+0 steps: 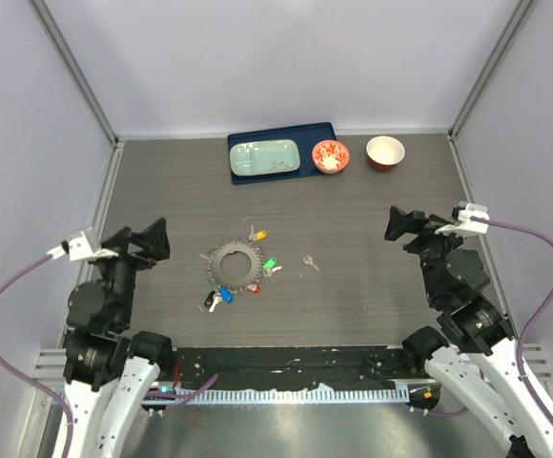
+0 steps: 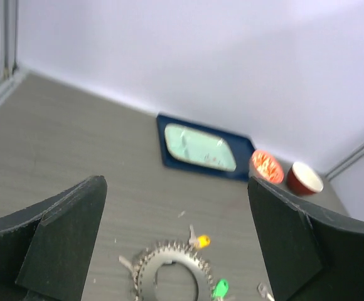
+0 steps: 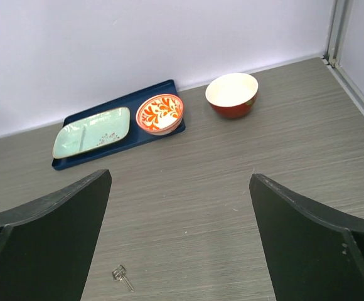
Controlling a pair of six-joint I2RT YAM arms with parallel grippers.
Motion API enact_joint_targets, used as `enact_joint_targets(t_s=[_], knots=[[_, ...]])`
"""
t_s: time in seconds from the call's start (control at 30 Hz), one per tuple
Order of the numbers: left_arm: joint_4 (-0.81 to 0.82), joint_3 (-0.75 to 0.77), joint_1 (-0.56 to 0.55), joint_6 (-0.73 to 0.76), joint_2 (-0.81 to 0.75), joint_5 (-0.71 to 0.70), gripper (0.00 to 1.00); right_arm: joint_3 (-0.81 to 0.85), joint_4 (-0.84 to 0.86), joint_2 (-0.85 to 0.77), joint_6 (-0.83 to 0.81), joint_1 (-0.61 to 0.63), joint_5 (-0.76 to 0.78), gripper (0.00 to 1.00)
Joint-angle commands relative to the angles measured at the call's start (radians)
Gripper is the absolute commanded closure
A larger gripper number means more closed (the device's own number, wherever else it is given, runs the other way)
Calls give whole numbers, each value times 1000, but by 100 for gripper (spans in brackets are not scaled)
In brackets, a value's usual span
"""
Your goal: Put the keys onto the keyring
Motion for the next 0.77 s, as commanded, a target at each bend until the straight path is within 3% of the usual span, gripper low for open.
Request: enact_joint_targets(t_s=[0.0,0.1,0.73], knots=[[180,-95,6,114,-166,12,0,-12,4,-48,-2,1,63,0],[191,-112,6,148,-223,45,0,-21,10,-77,-5,1,69,0],[160,-124,41,167,-225,82,0,-41,60,-109,-29,1,46,0]])
